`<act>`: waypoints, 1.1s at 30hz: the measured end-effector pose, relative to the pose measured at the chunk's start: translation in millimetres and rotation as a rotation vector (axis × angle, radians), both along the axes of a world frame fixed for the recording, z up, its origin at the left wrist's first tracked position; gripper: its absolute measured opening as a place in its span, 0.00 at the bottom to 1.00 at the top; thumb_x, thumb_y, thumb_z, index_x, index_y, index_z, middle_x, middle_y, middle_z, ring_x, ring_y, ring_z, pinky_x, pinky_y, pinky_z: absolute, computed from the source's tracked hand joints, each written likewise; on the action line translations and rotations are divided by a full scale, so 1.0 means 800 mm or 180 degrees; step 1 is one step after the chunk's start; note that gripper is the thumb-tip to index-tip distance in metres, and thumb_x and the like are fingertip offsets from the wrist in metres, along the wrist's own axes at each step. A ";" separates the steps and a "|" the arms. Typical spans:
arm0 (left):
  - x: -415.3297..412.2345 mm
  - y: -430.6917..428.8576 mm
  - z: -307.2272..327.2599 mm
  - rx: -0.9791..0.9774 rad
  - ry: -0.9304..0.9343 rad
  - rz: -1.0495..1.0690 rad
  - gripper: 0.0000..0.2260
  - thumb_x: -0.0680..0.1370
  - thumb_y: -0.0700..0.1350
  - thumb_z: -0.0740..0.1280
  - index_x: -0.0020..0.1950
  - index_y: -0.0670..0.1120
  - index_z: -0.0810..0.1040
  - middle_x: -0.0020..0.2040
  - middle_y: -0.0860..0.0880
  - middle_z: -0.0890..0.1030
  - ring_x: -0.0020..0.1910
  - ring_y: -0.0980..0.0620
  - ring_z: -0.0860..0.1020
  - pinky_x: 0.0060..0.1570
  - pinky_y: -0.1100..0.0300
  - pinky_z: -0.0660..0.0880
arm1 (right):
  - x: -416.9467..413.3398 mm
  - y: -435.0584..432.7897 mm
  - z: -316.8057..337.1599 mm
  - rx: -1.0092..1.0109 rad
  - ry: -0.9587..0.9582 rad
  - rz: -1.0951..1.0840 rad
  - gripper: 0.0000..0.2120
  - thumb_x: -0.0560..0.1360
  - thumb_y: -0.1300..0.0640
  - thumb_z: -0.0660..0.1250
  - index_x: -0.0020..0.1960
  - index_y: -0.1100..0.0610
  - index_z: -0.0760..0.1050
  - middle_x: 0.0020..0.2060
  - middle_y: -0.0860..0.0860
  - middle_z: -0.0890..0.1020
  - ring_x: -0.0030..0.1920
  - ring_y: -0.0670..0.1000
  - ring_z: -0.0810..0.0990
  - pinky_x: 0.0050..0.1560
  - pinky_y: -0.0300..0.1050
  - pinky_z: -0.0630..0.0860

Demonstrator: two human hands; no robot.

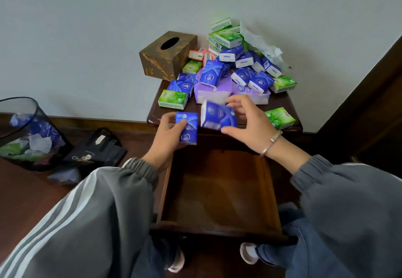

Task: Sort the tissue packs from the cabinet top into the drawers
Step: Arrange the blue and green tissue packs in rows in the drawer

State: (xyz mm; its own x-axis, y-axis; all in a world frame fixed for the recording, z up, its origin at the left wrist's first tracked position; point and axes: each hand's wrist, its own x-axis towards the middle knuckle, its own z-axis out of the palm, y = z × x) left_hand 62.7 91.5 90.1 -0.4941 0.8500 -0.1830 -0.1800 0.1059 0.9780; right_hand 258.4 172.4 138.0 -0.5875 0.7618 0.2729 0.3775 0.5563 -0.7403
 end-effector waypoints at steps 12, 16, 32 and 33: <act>0.080 -0.064 0.025 -0.0701 -0.0870 -0.2376 0.26 0.74 0.61 0.64 0.66 0.45 0.75 0.61 0.41 0.80 0.57 0.46 0.79 0.54 0.53 0.78 | 0.061 -0.062 0.016 -0.0668 -0.0833 0.1128 0.43 0.65 0.65 0.74 0.73 0.50 0.56 0.67 0.50 0.72 0.67 0.43 0.71 0.67 0.35 0.67; 0.077 -0.074 0.010 -0.0780 -0.0941 -0.1793 0.23 0.73 0.52 0.67 0.64 0.40 0.75 0.58 0.40 0.81 0.51 0.47 0.80 0.49 0.55 0.79 | 0.085 -0.040 0.005 -0.0314 -0.1060 0.0383 0.38 0.67 0.60 0.75 0.71 0.51 0.61 0.66 0.49 0.74 0.66 0.46 0.72 0.64 0.31 0.63; -0.033 -0.151 -0.080 -0.0788 -0.1649 0.0202 0.16 0.76 0.48 0.68 0.57 0.38 0.78 0.49 0.38 0.83 0.42 0.45 0.82 0.41 0.54 0.81 | -0.191 0.028 -0.027 0.1141 -0.1850 0.0173 0.28 0.76 0.49 0.62 0.73 0.56 0.59 0.72 0.54 0.65 0.71 0.56 0.64 0.67 0.55 0.67; -0.034 -0.154 -0.084 -0.0809 -0.1692 0.0208 0.19 0.76 0.48 0.68 0.60 0.36 0.77 0.54 0.36 0.82 0.49 0.41 0.80 0.50 0.48 0.80 | -0.199 0.029 -0.033 0.1116 -0.2045 0.0240 0.30 0.77 0.49 0.62 0.74 0.55 0.56 0.74 0.54 0.62 0.73 0.55 0.60 0.69 0.55 0.65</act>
